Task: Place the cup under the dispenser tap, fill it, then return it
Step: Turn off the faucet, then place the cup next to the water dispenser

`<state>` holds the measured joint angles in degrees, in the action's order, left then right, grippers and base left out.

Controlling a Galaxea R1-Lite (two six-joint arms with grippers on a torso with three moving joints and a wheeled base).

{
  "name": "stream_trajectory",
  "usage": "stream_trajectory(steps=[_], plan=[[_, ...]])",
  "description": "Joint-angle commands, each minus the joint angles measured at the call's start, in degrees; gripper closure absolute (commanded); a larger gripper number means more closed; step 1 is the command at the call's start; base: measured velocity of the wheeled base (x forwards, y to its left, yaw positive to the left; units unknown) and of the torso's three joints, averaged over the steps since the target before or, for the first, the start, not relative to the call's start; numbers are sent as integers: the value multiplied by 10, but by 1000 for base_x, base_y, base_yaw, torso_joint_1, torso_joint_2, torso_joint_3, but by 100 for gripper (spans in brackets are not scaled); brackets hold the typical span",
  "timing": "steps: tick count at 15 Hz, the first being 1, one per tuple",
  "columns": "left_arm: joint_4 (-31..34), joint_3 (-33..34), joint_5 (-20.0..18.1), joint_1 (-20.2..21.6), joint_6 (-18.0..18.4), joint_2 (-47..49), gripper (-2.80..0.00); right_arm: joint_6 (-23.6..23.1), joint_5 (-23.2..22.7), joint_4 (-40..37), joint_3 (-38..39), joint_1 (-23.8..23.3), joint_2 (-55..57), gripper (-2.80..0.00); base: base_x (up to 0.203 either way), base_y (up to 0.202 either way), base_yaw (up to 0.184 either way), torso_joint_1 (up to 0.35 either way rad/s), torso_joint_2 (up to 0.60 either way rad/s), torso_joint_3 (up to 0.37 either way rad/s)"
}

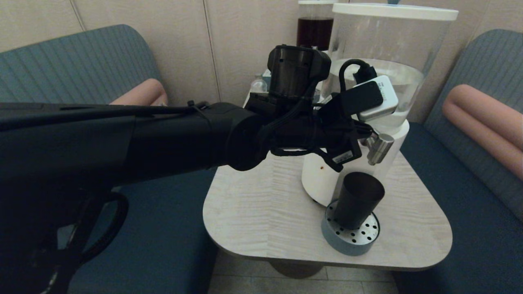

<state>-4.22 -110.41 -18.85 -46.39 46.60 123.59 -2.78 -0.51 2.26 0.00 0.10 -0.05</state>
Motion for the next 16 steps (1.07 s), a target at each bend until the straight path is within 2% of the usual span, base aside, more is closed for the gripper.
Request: stream_trajectory(steps=[1,7,13,15,16], plan=[[-2,-2,-2,-1,2,4,0,0,0,0,9,1,0,0,0,0,0,0,0,0],[-7,23,-2,0,3,-15,0,0,0,0,9,0,0,0,0,0,0,0,0,0],[-10,192,1,21,-4,-171,0,0,0,0,9,1,0,0,0,0,0,0,0,0],[-9,265,-3,43,-29,-242,0,0,0,0,9,0,0,0,0,0,0,0,0,0],[-9,302,-9,52,-64,-281,0,0,0,0,9,0,0,0,0,0,0,0,0,0]])
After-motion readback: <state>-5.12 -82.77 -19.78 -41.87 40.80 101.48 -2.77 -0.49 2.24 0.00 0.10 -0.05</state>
